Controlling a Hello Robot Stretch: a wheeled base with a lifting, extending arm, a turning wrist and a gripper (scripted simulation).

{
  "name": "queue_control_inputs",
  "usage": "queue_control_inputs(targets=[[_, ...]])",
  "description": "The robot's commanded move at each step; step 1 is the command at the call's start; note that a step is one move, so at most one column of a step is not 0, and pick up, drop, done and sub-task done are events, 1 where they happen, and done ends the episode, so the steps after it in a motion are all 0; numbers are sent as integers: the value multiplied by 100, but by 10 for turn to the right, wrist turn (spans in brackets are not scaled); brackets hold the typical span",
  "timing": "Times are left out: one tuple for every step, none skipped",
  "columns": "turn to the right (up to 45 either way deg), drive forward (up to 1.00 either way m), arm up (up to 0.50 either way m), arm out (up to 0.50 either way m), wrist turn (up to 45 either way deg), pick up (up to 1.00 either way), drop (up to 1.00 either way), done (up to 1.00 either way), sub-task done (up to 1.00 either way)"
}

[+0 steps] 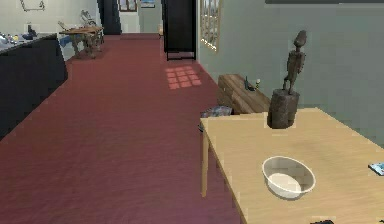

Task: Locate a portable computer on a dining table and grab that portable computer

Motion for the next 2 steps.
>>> queue_control_inputs(targets=[[0,0,10,0,0,0,0,0,0],[0,0,0,0,0,0,0,100,0]])
